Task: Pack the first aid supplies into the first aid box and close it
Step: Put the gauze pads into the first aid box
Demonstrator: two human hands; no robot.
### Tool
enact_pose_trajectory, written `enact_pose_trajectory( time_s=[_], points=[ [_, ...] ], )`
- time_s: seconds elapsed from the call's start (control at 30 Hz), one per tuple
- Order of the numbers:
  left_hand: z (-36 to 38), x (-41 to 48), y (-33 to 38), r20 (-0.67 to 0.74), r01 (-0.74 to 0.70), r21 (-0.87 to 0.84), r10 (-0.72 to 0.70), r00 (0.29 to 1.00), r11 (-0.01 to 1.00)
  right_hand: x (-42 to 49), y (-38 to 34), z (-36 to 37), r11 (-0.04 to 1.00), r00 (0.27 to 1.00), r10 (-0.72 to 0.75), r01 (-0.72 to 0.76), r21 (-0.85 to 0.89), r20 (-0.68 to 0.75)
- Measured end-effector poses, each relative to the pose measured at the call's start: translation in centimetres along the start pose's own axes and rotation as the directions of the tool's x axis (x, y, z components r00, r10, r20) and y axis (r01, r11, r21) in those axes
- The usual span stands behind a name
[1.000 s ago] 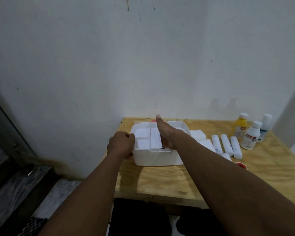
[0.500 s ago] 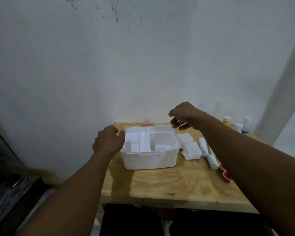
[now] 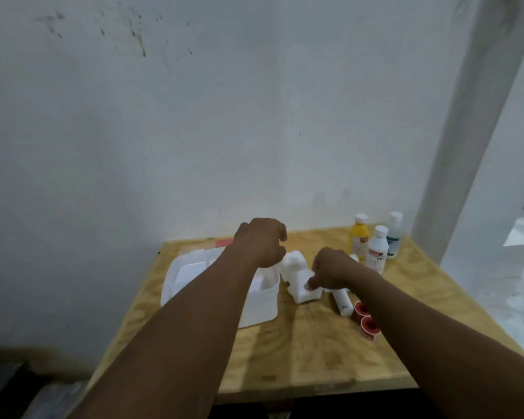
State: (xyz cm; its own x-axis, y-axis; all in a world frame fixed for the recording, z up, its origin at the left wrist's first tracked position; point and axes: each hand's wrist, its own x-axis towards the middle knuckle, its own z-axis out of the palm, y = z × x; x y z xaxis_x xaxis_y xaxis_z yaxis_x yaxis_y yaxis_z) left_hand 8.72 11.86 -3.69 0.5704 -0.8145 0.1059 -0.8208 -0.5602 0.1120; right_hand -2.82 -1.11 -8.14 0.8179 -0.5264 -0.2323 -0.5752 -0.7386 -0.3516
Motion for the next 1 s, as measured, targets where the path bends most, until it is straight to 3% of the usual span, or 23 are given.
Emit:
enact_pose_trajectory(
  time_s=[0.13, 0.33, 0.57, 0.73, 0.9, 1.0],
  points=[
    [1.4, 2.6, 1.5, 0.131, -0.014, 0.119, -0.002, 0.991, 0.993, 0.4, 1.2, 1.0, 0.997, 0.997, -0.073, 0.073, 0.017, -0.032],
    [3.6, 5.1, 2.6, 0.2, -0.034, 0.245, -0.016, 0.98, 0.969, 0.8, 2.4, 0.3, 0.971, 0.98, -0.192, 0.199, 0.13, -0.058],
    [5.2, 6.2, 3.3, 0.292, -0.048, 0.286, -0.039, 0.956, 0.957, 0.8, 3.9, -1.1, 0.933, 0.977, -0.212, 0.192, 0.306, 0.031],
    [4.7, 6.3, 3.0, 0.237, -0.03, 0.184, -0.014, 0.971, 0.983, 0.6, 4.3, -2.1, 0.89, 0.982, -0.188, 0.164, 0.425, 0.014],
    [2.8, 6.3, 2.0, 0.188, 0.04, -0.042, -0.032, 0.982, 0.998, 0.3, 4.0, -3.0, 0.81, 0.991, -0.123, 0.13, 0.572, -0.051],
    [1.2, 5.8, 0.9, 0.088, 0.075, -0.225, -0.056, 0.995, 0.972, 0.2, 3.3, -3.7, 0.756, 0.99, -0.075, 0.134, 0.641, -0.118]
  ],
)
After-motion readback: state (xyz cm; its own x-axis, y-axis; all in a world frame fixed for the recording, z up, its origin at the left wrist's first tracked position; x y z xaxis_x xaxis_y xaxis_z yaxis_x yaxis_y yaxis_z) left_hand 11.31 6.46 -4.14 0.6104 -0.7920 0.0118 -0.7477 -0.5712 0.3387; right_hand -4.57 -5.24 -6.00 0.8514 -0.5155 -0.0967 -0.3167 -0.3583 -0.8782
